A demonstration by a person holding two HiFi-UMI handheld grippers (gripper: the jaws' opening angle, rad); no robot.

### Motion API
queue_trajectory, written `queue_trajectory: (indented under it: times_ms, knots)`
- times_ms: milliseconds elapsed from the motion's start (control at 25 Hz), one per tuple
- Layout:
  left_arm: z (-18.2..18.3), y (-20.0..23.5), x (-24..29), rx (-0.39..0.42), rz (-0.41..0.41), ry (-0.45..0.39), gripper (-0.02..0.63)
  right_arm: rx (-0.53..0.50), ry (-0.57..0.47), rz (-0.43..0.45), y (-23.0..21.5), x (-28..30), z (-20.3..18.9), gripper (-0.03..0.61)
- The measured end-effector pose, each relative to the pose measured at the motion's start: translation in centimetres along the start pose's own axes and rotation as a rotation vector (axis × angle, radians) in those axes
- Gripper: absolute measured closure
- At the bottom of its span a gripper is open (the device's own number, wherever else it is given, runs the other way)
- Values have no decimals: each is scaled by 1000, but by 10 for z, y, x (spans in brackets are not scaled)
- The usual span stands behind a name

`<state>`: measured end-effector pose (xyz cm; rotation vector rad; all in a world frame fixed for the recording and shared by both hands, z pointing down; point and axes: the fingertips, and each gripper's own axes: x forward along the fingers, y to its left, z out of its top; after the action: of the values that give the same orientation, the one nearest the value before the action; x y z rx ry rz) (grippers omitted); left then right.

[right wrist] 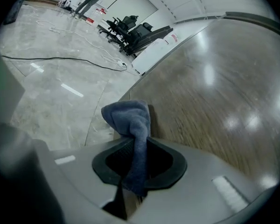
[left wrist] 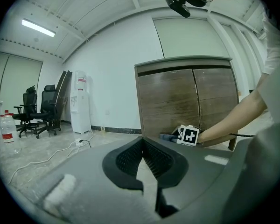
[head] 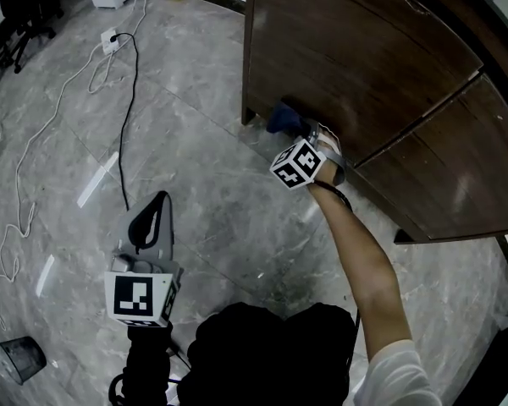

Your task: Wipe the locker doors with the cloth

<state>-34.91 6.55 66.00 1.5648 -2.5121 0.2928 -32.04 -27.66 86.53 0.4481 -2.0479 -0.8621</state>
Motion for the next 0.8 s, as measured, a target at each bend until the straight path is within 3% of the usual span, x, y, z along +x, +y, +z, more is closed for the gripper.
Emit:
queue_trajectory:
  times_ms: [200,440,800]
  knots:
    - [4,2,2,-11,-1,-13,611,35,-82,-48,-45,-33,31,511]
    - [19,-10,4,-13,-14,-45,611,11,-232,-208,-153,-114,106,510]
    - [32,-7,-7,-11,-21,-70,611,-92,-312,-444,-276,-200,197,509]
